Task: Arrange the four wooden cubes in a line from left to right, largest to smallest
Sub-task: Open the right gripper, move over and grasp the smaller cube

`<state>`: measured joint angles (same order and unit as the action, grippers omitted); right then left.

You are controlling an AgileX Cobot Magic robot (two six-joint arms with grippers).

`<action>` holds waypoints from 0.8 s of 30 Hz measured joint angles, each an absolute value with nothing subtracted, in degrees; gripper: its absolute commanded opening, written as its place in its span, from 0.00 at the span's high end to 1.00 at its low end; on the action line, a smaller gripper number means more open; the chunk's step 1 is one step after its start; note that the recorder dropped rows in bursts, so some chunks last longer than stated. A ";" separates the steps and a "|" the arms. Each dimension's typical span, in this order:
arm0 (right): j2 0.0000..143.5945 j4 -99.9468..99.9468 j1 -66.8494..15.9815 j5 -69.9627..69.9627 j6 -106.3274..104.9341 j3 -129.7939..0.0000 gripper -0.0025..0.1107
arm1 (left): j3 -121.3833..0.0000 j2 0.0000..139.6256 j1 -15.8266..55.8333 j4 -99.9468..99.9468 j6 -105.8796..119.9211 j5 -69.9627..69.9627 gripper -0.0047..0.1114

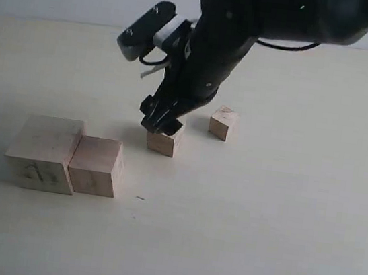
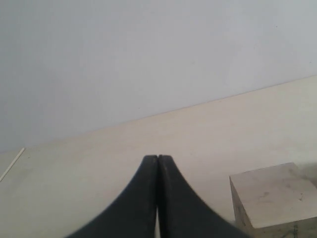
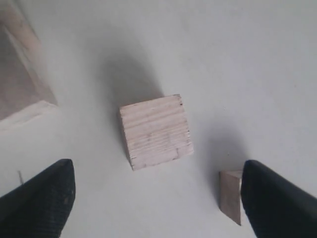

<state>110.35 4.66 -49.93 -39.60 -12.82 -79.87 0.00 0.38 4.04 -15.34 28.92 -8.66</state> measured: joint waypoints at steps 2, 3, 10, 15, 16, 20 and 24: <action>113.24 5.38 -49.82 -37.72 -12.05 -79.87 0.22 | 0.00 0.38 4.04 -15.34 28.92 -8.66 0.96; 114.18 5.70 -49.82 -37.00 -12.01 -79.87 0.22 | 0.00 0.38 4.04 -15.34 28.92 -8.66 0.96; 120.48 7.04 -48.70 -28.97 -11.66 -79.83 0.24 | 0.00 0.38 4.04 -15.34 28.92 -8.66 0.96; 122.76 7.28 -46.62 -28.15 -11.67 -79.83 0.51 | 0.00 0.38 4.04 -15.34 28.92 -8.66 0.96; 122.88 7.28 -46.47 -28.29 -11.79 -79.83 0.60 | 0.00 0.38 4.04 -15.34 28.92 -8.66 0.96; 122.72 7.40 -46.49 -28.80 -12.47 -79.83 0.98 | 0.00 0.38 4.04 -15.34 28.92 -8.66 0.96; 117.07 7.40 -46.49 -33.61 -12.61 -79.83 0.98 | 0.00 0.38 4.04 -15.34 28.92 -8.66 0.96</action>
